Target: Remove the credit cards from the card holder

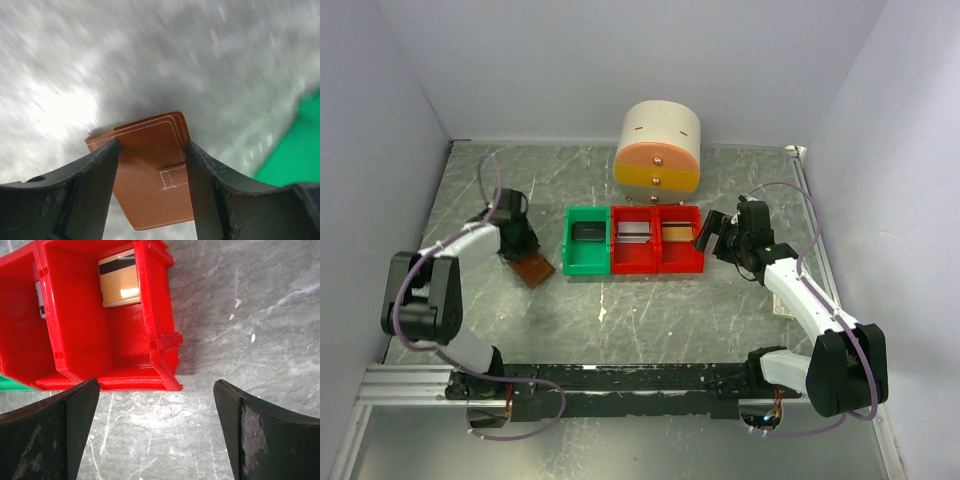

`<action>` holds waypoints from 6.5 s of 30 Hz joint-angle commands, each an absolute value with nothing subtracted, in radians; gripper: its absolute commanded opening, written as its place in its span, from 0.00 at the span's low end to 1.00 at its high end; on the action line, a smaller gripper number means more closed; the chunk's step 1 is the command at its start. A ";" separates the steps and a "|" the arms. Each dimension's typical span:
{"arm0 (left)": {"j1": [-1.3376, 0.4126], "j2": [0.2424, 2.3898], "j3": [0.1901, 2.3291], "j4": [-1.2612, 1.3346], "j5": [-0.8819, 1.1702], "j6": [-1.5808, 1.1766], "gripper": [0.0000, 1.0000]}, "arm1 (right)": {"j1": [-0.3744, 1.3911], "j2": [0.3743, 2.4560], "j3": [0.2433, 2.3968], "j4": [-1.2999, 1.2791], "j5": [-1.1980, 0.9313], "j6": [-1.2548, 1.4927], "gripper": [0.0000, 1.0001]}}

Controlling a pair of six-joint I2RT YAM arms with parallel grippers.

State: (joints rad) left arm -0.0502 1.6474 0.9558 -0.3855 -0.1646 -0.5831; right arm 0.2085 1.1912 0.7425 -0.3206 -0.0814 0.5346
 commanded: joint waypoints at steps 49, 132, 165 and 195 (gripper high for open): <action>-0.672 0.816 0.351 -0.534 -0.103 -0.990 0.61 | 1.129 1.762 0.592 0.607 -0.123 1.206 0.53; -0.673 0.829 0.558 -0.325 0.233 -0.743 0.87 | 1.033 1.216 0.502 -0.037 0.187 0.886 0.42; -1.177 1.646 0.973 -0.449 -0.134 -0.134 0.70 | 0.872 1.151 0.085 0.334 -0.033 1.038 0.25; -1.158 1.460 0.763 -0.115 0.019 -0.200 0.11 | 0.873 1.118 0.096 0.284 -0.076 1.000 0.33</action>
State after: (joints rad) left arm -1.1625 1.4822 0.7704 -0.1959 -0.0223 -0.1638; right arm 0.8722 1.1210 0.1139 0.4137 -0.0711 1.0283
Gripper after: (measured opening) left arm 0.096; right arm 0.322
